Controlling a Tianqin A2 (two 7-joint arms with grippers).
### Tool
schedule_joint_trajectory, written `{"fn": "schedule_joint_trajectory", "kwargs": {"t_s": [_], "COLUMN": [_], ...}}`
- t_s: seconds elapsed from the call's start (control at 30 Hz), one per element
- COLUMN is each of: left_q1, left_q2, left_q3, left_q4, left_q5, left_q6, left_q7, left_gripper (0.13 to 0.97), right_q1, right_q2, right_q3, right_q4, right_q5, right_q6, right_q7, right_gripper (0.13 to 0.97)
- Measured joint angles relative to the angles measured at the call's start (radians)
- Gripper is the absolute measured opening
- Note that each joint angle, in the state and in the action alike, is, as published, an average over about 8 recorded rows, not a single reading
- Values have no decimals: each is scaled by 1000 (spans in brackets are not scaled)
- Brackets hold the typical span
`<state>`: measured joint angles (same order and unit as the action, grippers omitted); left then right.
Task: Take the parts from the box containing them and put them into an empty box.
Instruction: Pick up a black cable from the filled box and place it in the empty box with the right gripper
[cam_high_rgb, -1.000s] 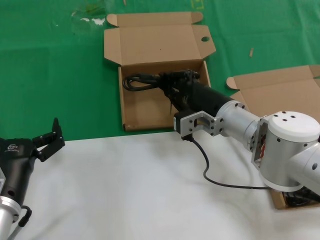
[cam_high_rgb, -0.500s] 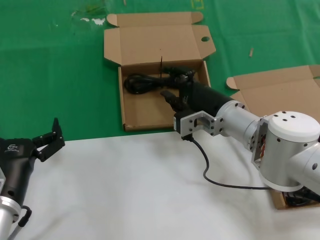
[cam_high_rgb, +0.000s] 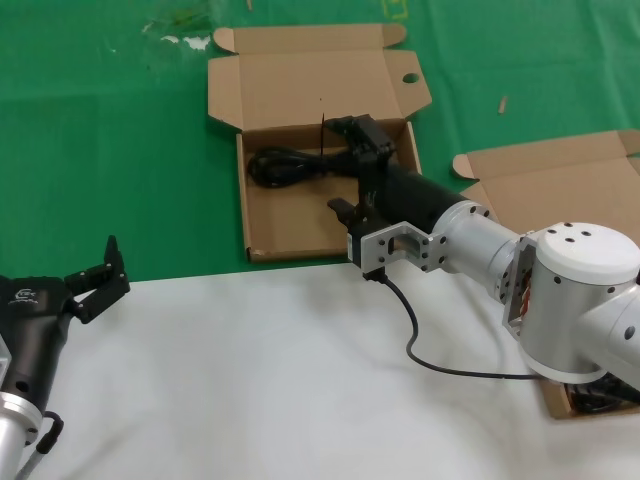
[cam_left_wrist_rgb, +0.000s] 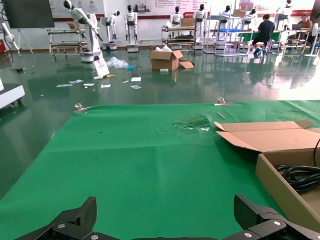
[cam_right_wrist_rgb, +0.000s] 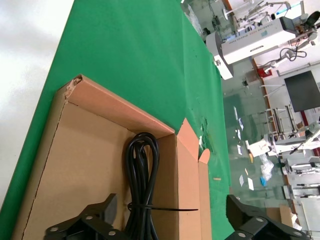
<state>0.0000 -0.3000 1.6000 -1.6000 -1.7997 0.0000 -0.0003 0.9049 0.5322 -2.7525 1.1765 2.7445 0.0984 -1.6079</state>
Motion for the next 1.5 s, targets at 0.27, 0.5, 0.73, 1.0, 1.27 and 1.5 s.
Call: {"fn": "schedule_joint_trajectory", "kwargs": {"t_s": [0.27, 0.5, 0.73, 1.0, 1.27, 1.5], "left_q1": [0, 0, 0, 0, 0, 0], "left_q2": [0, 0, 0, 0, 0, 0], "left_q3": [0, 0, 0, 0, 0, 0], "left_q4": [0, 0, 0, 0, 0, 0], "left_q5": [0, 0, 0, 0, 0, 0], "left_q6": [0, 0, 0, 0, 0, 0], "left_q7": [0, 0, 0, 0, 0, 0], "left_gripper": [966, 966, 966, 966, 966, 966], "right_q1": [0, 0, 0, -3, -57, -135], "right_q2": [0, 0, 0, -1, -15, -35], "right_q3": [0, 0, 0, 4, 73, 172], "right_q4": [0, 0, 0, 2, 27, 63], "right_q5": [0, 0, 0, -3, -59, -141], "right_q6": [0, 0, 0, 0, -6, -15], "right_q7": [0, 0, 0, 6, 101, 240], "right_gripper": [779, 874, 936, 966, 966, 966]}}
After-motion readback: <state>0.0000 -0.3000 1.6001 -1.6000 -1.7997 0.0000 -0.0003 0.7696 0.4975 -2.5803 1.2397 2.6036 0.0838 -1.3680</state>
